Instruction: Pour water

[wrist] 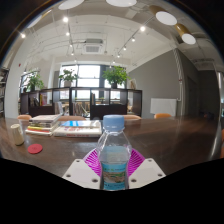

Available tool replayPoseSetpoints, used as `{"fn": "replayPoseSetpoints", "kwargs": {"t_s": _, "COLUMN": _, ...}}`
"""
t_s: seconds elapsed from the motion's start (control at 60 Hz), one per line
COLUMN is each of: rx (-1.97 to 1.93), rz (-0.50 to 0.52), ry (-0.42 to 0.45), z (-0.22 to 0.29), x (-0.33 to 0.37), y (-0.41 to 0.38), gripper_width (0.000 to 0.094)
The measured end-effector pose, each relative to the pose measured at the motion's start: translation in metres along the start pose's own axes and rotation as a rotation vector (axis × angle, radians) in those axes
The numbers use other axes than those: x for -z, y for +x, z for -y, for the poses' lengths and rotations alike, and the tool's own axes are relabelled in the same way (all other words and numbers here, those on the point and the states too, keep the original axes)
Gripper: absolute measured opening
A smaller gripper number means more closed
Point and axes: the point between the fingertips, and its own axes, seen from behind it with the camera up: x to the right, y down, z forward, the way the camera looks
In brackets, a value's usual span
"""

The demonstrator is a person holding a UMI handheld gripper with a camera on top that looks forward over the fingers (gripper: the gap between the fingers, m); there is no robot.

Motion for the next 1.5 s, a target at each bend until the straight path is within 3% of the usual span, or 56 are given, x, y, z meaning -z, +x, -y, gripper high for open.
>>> {"fn": "replayPoseSetpoints", "kwargs": {"t_s": 0.283, "rx": 0.321, "rz": 0.047, "ry": 0.009, "z": 0.043, "x": -0.016, "y": -0.080, "gripper_width": 0.0276}}
{"fn": "replayPoseSetpoints", "kwargs": {"t_s": 0.517, "rx": 0.849, "rz": 0.111, "ry": 0.134, "z": 0.092, "x": -0.038, "y": -0.233, "gripper_width": 0.0275}}
{"fn": "replayPoseSetpoints", "kwargs": {"t_s": 0.633, "rx": 1.080, "rz": 0.167, "ry": 0.187, "z": 0.091, "x": -0.049, "y": -0.309, "gripper_width": 0.0285}}
{"fn": "replayPoseSetpoints", "kwargs": {"t_s": 0.783, "rx": 1.382, "rz": 0.160, "ry": 0.269, "z": 0.092, "x": -0.064, "y": -0.375, "gripper_width": 0.0284}}
{"fn": "replayPoseSetpoints", "kwargs": {"t_s": 1.233, "rx": 2.175, "rz": 0.040, "ry": 0.525, "z": 0.086, "x": -0.072, "y": -0.451, "gripper_width": 0.0282}}
{"fn": "replayPoseSetpoints", "kwargs": {"t_s": 1.5, "rx": 2.019, "rz": 0.051, "ry": 0.527, "z": 0.103, "x": -0.063, "y": -0.445, "gripper_width": 0.0283}}
